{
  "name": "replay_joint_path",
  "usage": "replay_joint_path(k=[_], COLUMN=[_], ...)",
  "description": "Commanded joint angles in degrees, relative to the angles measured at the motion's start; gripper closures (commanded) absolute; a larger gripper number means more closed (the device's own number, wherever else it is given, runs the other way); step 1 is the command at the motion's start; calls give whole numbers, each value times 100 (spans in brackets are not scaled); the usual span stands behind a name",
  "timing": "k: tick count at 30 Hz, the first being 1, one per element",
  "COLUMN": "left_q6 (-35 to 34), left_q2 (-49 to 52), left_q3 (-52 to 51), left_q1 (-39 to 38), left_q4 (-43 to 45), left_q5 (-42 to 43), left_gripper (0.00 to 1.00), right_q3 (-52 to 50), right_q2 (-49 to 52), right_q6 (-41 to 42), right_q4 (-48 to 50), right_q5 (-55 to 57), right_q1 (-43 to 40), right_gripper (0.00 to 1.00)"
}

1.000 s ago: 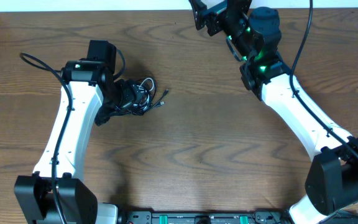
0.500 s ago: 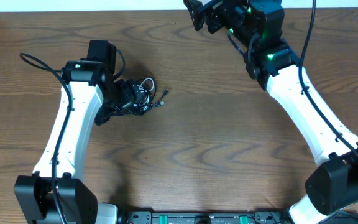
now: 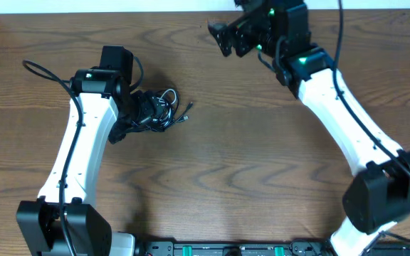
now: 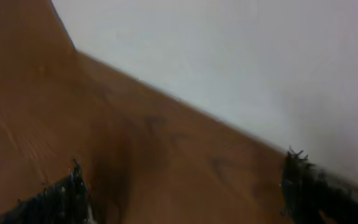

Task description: Untangle cables

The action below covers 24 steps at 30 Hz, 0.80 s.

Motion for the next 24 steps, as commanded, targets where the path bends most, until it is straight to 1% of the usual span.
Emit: replay_joint_path(k=[1,4,5,6,8,9,10,11,12,13,14,15,17,18,24], left_q6=[-9,-9,-9,-9,-9,-9,-9,-9,-9,-9,-11,-9,-9,-11,-11], left_q2=[-15,-15,-15,-15,-15,-15,-15,-15,-15,-15,-15,-15,-15,-15,-22], left_q3=[63,63,63,63,63,63,63,63,63,63,63,63,63,63,63], left_q1=[9,9,9,9,9,9,9,9,9,9,9,9,9,9,26], left_q4=[-24,-22,-24,-24,4,13,13,13,13,13,94,238,529,603,640], left_q5=[-57,-57,-57,-57,-129,-140,-140,-140,-140,-140,-140,-168,-205,-201,-205], left_gripper=[2,2,2,2,2,2,2,2,2,2,2,2,2,2,2], right_q3=[70,66,63,63,61,61,61,61,61,59,59,59,59,59,48], right_q2=[203,380,570,697,881,968,1047,1106,1150,1185,1241,1268,1320,1322,1340], right_q6=[-74,-76,-74,-72,-68,0,179,365,560,710,820,896,931,929,824], right_q4=[-413,-748,-896,-957,-1045,-1088,-1161,-1215,-1239,-1235,-1172,-1102,-984,-966,-999], right_q5=[-57,-57,-83,-168,-382,-507,-651,-761,-881,-979,-1021,-1021,-1071,-1126,-1598], right_q1=[-17,11,37,44,61,72,85,98,109,125,144,166,188,188,221], right_gripper=[15,24,39,46,56,59,51,48,49,53,59,61,60,57,54])
